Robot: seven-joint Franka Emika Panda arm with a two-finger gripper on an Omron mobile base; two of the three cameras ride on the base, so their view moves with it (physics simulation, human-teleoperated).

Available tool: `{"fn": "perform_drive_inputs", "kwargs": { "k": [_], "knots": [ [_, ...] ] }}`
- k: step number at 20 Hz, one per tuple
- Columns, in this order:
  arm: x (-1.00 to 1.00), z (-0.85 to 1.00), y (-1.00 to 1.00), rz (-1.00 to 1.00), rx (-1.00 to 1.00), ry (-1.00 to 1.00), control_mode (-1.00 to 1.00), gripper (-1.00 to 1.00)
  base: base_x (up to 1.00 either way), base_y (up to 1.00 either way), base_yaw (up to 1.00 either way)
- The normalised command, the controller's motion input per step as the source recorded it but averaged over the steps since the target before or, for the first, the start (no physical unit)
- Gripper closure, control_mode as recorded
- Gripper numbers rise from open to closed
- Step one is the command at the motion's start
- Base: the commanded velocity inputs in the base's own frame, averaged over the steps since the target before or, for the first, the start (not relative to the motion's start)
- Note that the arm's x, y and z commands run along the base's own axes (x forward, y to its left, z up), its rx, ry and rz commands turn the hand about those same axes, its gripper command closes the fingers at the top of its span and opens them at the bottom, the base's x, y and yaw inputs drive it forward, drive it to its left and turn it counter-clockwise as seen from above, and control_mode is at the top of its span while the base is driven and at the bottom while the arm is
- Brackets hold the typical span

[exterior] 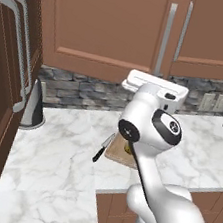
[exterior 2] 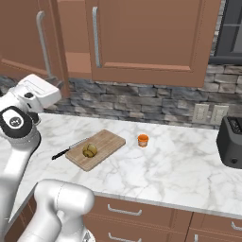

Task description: Pick the bread, place it on the cutting board, pick the jam, place it on the counter, and close the cabinet.

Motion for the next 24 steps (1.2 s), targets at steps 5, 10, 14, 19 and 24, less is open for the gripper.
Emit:
{"fn": "perform_drive_inputs", "kwargs": {
  "k": [5,10,14,19,24],
  "knots": [
    [0.55,-0.1,0.0,0.0,0.0,0.0,-1.0,-1.0,0.0,0.0,0.0],
    [0.52,-0.1,0.0,0.0,0.0,0.0,-1.0,-1.0,0.0,0.0,0.0],
    [0.48,-0.09,0.0,0.0,0.0,0.0,-1.0,-1.0,0.0,0.0,0.0],
    [0.47,-0.07,0.0,0.0,0.0,0.0,-1.0,-1.0,0.0,0.0,0.0],
    [0.44,-0.03,0.0,0.0,0.0,0.0,-1.0,-1.0,0.0,0.0,0.0]
  ]
}}
